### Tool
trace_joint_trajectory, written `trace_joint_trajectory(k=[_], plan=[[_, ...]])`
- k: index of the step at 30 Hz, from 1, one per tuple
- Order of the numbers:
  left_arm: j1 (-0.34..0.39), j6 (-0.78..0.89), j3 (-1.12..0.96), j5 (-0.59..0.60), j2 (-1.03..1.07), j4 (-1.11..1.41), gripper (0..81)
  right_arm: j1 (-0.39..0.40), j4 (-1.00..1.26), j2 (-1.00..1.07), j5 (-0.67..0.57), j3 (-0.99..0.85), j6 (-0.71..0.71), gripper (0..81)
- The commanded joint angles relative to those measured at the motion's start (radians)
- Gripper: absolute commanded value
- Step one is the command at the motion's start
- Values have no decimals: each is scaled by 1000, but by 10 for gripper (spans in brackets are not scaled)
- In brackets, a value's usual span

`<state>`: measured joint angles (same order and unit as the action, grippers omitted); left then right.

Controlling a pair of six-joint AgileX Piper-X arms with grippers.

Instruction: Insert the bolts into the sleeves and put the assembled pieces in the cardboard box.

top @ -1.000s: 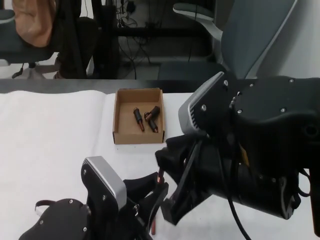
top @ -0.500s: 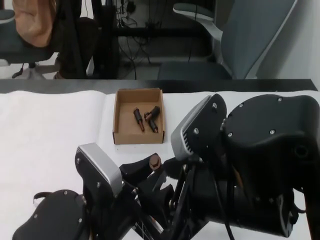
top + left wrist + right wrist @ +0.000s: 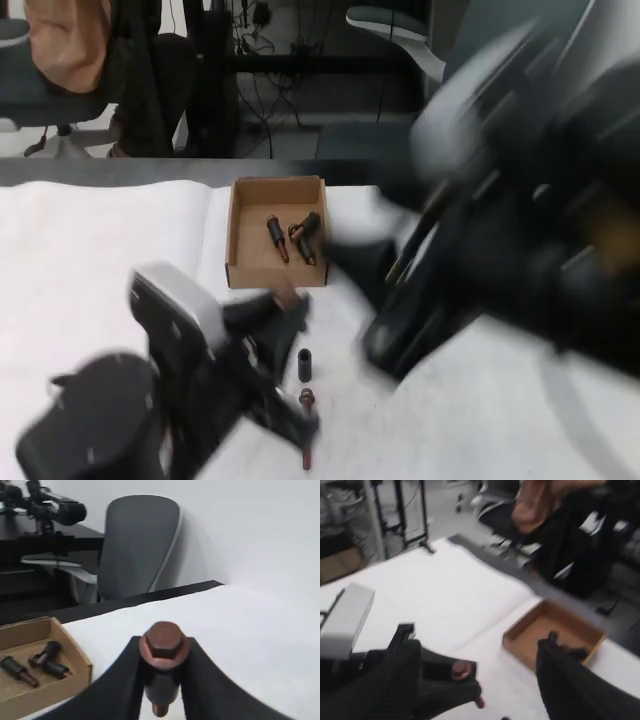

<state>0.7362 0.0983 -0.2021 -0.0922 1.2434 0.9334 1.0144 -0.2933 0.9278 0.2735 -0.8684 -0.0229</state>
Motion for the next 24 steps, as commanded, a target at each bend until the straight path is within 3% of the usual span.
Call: trace_joint_trajectory(k=[1,3,9,18,24], plan=[[-122,16,-63,74,-27,-93,18,-8,-45,-111,150,-31,80,612],[-192,-51,-170,146,-27,-300,18,-12,-80,-171,183,-28,95,612],[-339,-179,-556,200,70,-841,18,-19,-237,-255,186,-25,-5,612],[-354,-199,-997,219,452,-1136,18,-19,-390,-227,146,-25,-92,612],[-354,-205,-1117,176,656,-1251,1,-19,-488,-227,125,-25,-159,612]])
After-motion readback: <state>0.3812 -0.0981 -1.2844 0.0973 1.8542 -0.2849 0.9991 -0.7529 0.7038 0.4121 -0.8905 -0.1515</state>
